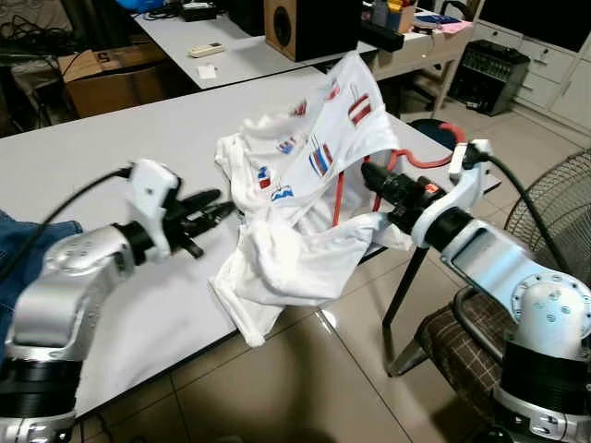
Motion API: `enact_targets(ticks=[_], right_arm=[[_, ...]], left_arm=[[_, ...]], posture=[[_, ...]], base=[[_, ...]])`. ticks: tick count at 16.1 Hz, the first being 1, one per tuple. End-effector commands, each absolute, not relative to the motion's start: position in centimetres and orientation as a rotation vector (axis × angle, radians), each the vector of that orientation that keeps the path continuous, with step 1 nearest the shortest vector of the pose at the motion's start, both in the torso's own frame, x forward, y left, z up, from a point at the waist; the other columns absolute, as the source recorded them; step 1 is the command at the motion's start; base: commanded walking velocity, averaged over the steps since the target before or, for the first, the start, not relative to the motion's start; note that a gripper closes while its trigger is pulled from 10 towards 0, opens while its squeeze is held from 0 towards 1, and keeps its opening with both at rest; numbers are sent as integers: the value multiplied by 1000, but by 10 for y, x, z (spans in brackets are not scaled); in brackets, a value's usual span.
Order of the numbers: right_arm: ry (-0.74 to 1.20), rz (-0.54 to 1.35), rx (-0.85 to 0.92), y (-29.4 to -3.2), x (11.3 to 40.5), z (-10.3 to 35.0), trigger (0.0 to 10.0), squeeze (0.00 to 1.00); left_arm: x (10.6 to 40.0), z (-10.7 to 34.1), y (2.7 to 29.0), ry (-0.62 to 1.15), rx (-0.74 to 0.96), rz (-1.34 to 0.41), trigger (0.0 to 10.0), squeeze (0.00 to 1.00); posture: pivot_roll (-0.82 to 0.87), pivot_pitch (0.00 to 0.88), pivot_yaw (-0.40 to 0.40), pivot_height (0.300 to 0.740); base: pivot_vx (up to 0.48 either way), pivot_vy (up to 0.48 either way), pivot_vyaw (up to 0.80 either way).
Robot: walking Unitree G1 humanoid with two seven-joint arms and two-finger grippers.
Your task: Hang hanger
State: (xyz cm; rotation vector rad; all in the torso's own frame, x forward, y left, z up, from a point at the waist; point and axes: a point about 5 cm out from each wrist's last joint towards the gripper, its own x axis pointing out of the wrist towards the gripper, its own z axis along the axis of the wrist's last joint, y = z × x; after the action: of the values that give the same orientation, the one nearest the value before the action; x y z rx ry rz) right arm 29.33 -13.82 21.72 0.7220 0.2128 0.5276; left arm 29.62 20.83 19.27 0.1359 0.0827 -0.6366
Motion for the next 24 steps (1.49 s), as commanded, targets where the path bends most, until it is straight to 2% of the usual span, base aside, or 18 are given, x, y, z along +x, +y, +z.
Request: enact_targets(ticks=[1, 4, 5, 6, 10, 14, 24], right_arm=[[147, 622, 703, -137, 291, 236, 10000, 0], [97, 770, 594, -133, 278, 258, 10000, 0], [84, 787, 583, -133, 276, 262, 10000, 0], [66, 822, 551, -134, 273, 268, 10000, 0], [44, 925, 465, -131, 264, 277, 10000, 0], [89, 1042, 433, -121, 250, 267, 10000, 0], [135, 1009, 401, -148, 230, 249, 10000, 0]], left_arm=[[296, 203, 222, 34, 120, -534, 10000, 1000], [286, 212, 238, 19, 134, -428, 10000, 1000], [283, 213, 237, 19, 145, -430, 10000, 941], [277, 212, 236, 27, 154, -415, 10000, 906], [259, 205, 226, 38, 122, -417, 10000, 910], [245, 199, 208, 48, 104, -446, 10000, 875], [239, 204, 200, 64, 113, -551, 10000, 871]], posture=[[-87, 0, -9, 740], [-80, 0, -17, 740], [-73, 0, -22, 740], [-69, 0, -23, 740], [-50, 0, -38, 740], [-41, 0, -48, 740], [-36, 0, -34, 740]], base=[[0, 0, 800], [0, 0, 800], [0, 0, 800], [0, 0, 800], [0, 0, 800], [0, 0, 800], [0, 0, 800]])
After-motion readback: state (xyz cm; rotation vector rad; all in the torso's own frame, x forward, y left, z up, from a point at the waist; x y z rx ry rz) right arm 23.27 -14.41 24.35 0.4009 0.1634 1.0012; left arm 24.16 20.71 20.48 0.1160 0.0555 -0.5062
